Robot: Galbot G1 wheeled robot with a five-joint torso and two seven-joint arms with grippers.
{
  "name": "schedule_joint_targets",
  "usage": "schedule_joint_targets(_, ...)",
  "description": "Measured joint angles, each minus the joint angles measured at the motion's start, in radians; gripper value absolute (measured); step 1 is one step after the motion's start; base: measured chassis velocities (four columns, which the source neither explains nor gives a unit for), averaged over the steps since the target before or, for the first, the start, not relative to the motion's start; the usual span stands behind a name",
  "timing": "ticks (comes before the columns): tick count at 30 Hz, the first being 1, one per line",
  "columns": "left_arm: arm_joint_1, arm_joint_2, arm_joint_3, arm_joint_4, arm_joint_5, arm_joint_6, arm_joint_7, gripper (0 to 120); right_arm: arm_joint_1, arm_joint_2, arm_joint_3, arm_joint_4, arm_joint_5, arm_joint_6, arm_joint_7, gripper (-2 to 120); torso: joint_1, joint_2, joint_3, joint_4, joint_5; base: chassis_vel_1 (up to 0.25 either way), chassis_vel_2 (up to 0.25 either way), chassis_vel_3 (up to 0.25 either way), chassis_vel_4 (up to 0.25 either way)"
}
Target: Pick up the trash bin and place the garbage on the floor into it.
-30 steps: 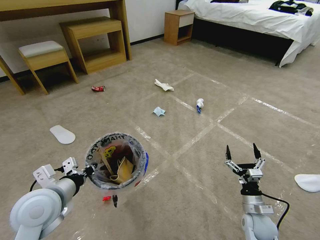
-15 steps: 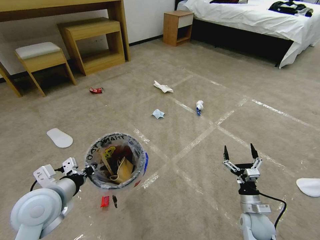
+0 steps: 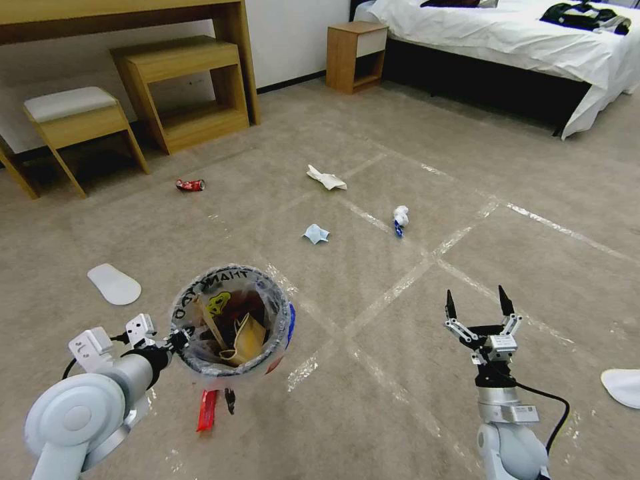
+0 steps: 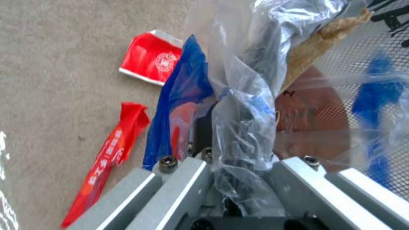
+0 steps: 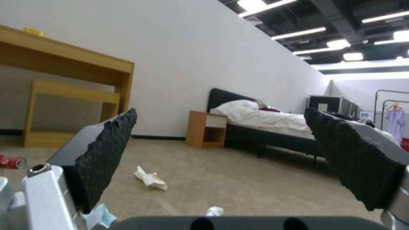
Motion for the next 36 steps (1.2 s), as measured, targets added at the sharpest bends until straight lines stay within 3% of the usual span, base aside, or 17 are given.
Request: schedule_joint_targets(36,0.0,-0.001,-0.004,0.006,-0.006,0.0,-0.003,0,0.015,0.009,-0.006,-0.027,-0.016,0.004,-0.022,100,0.0,0.0,0.0,0.0,0.0,-0.091,0.085,0.087,-0.09)
